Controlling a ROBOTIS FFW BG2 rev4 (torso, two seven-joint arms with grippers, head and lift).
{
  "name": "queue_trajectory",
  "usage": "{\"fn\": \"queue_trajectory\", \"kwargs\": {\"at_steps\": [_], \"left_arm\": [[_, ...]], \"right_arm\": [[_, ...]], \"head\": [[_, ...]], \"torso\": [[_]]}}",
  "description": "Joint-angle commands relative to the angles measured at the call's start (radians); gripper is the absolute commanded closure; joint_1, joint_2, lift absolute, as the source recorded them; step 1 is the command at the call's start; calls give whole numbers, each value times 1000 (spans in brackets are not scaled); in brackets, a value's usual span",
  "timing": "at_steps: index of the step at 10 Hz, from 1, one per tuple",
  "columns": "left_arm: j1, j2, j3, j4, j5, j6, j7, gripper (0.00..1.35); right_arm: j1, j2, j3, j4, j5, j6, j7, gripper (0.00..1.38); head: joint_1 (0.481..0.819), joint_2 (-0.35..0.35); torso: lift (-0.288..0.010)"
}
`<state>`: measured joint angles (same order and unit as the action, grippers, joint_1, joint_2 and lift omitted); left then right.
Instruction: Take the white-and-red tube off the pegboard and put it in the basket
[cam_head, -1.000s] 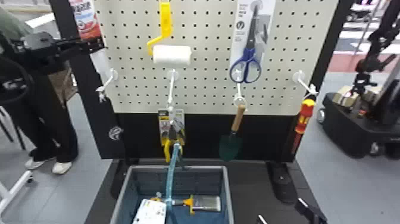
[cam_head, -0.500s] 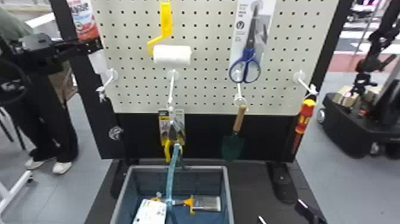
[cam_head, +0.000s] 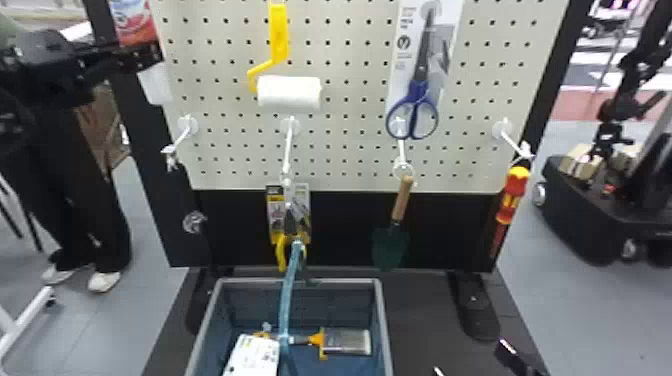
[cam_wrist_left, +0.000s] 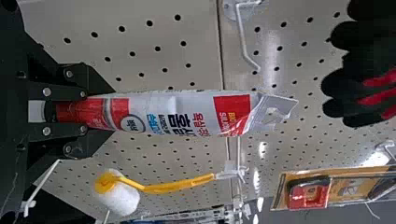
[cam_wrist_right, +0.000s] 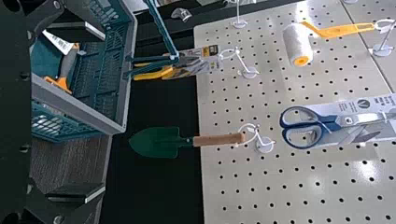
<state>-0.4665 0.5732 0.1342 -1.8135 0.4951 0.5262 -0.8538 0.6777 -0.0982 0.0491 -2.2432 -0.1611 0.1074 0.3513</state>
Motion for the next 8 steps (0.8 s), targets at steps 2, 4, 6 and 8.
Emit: {"fn": "queue_trajectory", "kwargs": {"at_steps": [2,4,6,8], "left_arm": [[57,-6,48,-68,0,0,9,1151],[175,-36,119,-151,14,-11,50,1151],[261,-84,191,-176,23,-31,59,1151],[351,-148,249,-191,46,-71,78,1151]], "right_arm": [[1,-2,0,1,-2,0,0,163],[1,0,0,1,-2,0,0,163],[1,2,0,1,-2,0,0,163],[1,2,0,8,-11,2,0,163]], "head": [[549,0],[549,0],[549,0],[549,0]], "torso": [[-100],[-100],[-100],[-100]]}}
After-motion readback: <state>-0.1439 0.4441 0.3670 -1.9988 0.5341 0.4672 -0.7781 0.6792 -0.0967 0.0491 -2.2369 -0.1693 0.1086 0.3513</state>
